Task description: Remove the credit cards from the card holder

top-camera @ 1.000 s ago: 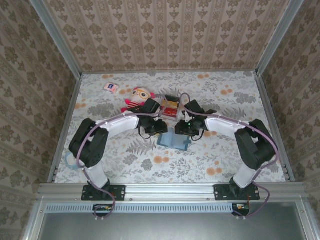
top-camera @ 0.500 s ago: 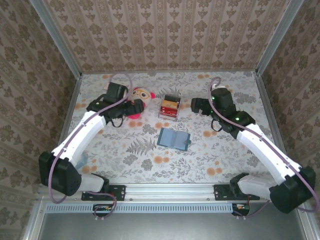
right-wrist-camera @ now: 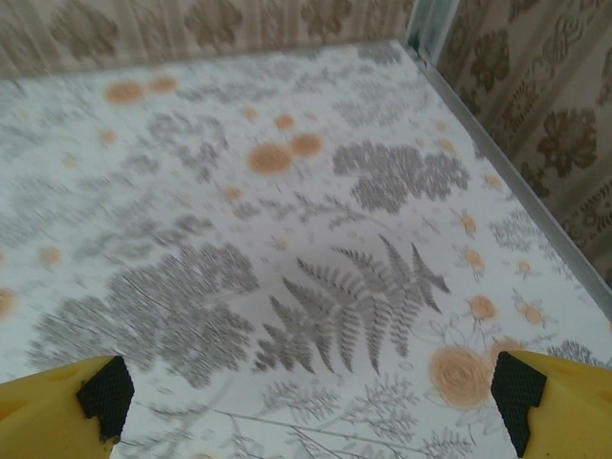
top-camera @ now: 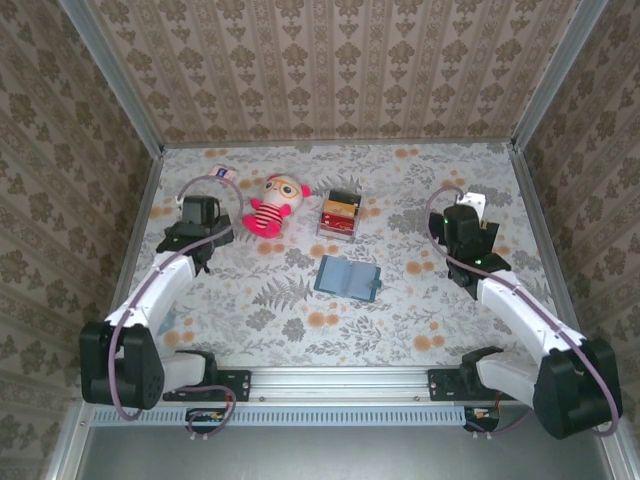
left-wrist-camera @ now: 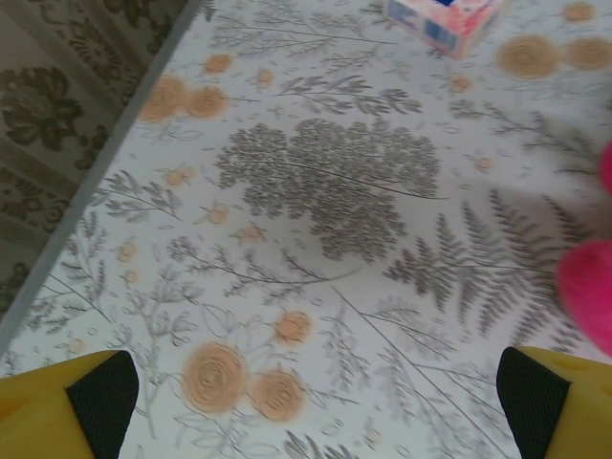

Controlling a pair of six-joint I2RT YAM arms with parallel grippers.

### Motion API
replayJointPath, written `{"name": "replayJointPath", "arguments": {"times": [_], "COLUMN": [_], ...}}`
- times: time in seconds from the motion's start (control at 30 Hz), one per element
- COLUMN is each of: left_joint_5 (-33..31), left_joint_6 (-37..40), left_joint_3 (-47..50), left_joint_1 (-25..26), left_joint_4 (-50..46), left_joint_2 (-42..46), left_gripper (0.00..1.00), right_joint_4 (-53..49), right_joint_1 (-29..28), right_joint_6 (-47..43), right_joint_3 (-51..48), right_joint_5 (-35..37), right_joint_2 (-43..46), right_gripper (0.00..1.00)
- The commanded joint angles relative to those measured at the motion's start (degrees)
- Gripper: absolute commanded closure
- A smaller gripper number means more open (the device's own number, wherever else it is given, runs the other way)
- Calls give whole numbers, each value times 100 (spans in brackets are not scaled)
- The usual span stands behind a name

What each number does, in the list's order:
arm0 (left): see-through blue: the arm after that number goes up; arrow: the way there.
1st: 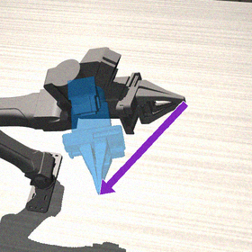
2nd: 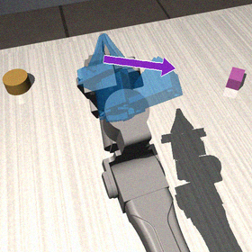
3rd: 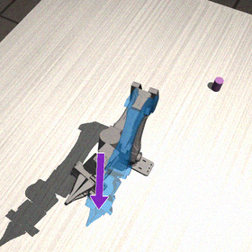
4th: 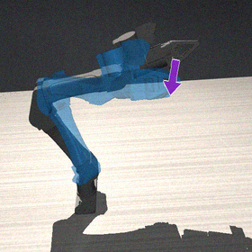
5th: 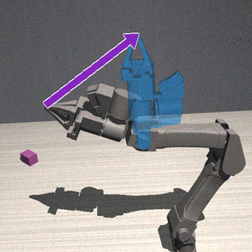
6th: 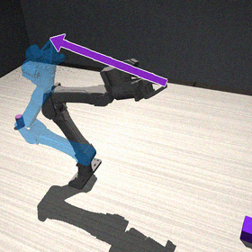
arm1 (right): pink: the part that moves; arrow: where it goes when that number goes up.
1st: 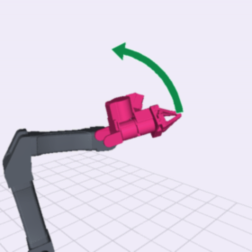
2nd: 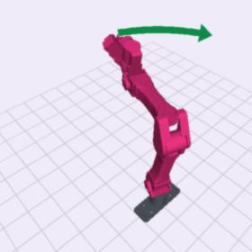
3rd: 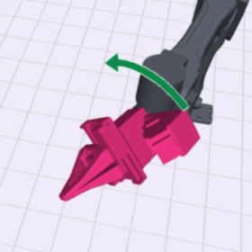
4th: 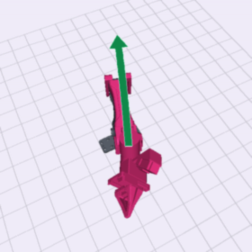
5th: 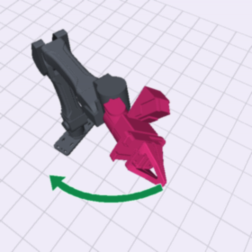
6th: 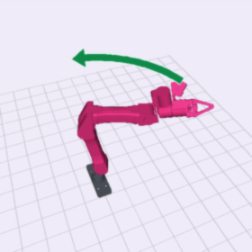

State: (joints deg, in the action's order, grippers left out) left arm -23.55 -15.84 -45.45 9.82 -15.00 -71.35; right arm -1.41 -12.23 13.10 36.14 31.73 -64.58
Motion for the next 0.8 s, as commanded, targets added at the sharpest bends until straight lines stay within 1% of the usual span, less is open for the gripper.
{"name": "replayJointPath", "arguments": {"times": [0.0, 0.07, 0.13, 0.23, 0.33, 0.37, 0.47, 0.63, 0.7, 0.77], "left_joint_5": [-397, -155, 544, 824, 1181, 1244, 1355, 1923, 2126, 2342], "left_joint_6": [581, 645, 903, 1298, 1357, 1380, 1389, 1574, 1678, 1763], "left_joint_3": [245, 396, 625, 1307, 1752, 1820, 1983, 2334, 2379, 2550], "left_joint_1": [-167, -304, -478, -543, -754, -824, -939, -956, -966, -993], "left_joint_4": [1023, 1282, 1698, 2830, 3424, 3557, 3928, 5139, 5381, 5970], "left_joint_2": [-98, -99, -53, 133, 202, 176, 26, -388, -439, -604], "left_gripper": [0, 0, 2, 1, 0, 0, 0, 0, 0, 0], "right_joint_4": [1097, 1586, 1997, 2367, 2697, 2694, 3358, 3952, 3993, 4116], "right_joint_1": [144, 176, 233, 347, 405, 422, 512, 717, 854, 977], "right_joint_6": [-256, -420, -556, -765, -926, -958, -1140, -1303, -1222, -1123], "right_joint_3": [-338, -574, -753, -840, -875, -844, -1026, -1192, -1213, -1268], "right_joint_5": [355, 343, 256, -48, -246, -364, -782, -1434, -1752, -2038], "right_joint_2": [-314, -487, -595, -849, -1149, -1182, -1237, -1319, -1303, -1296], "right_gripper": [0, 0, 0, 0, 0, 0, 0, 0, 0, 0]}}
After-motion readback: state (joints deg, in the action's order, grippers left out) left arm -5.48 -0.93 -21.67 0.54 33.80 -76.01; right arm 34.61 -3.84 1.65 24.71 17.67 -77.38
